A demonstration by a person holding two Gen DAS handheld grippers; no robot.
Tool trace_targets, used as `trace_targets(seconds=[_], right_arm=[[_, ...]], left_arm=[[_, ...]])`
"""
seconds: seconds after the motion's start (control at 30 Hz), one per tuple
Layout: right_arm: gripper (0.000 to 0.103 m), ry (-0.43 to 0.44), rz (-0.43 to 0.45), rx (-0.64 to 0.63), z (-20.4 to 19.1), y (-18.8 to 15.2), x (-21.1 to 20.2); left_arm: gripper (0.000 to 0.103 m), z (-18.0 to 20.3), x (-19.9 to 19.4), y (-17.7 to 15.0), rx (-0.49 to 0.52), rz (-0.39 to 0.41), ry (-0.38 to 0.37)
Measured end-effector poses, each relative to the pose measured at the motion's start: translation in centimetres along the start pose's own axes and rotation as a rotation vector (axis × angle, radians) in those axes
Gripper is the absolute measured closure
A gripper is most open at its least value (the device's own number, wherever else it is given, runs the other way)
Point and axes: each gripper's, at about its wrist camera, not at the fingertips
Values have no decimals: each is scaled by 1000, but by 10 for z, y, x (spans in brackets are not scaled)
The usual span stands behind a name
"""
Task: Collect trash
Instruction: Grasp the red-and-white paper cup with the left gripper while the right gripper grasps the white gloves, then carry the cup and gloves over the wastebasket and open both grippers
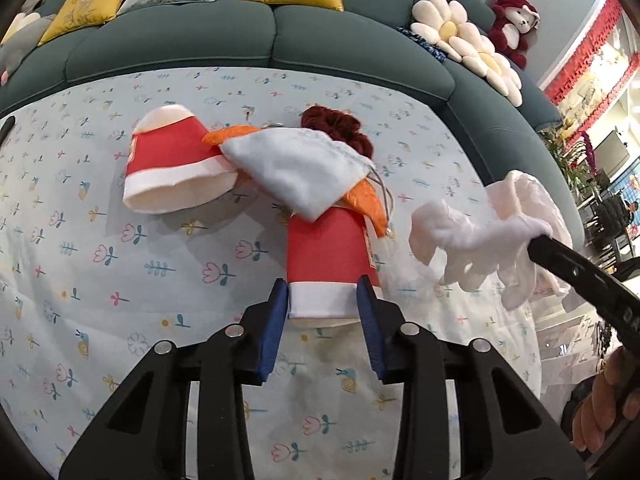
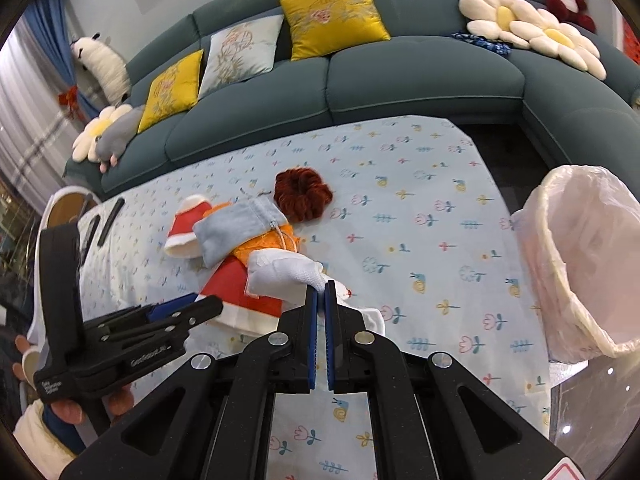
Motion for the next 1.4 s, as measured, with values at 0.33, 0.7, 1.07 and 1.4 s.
trace_targets(seconds=[0.33,0.7,1.07,1.4], right_arm=[[100,-10,8,6,9,-1,-9],[100,-16,3,16,13,-6,-4],[100,-19,12,17,14,-4,-7],[100,-38,67,22,18,10,-28]], left_arm=[[50,6,5,-28,93,-11,27],[91,-6,19,-28,83,-9,72],[96,-1,6,-25,99,42,71],[100,17,-34,-10,134,104,39]])
Point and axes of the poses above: each gripper's, at about its wrist camera, not at the fingertips, and x roughly the way its jaws point, z to its right, y to its top, and after that the axes turned 10 degrees about y, right-handed
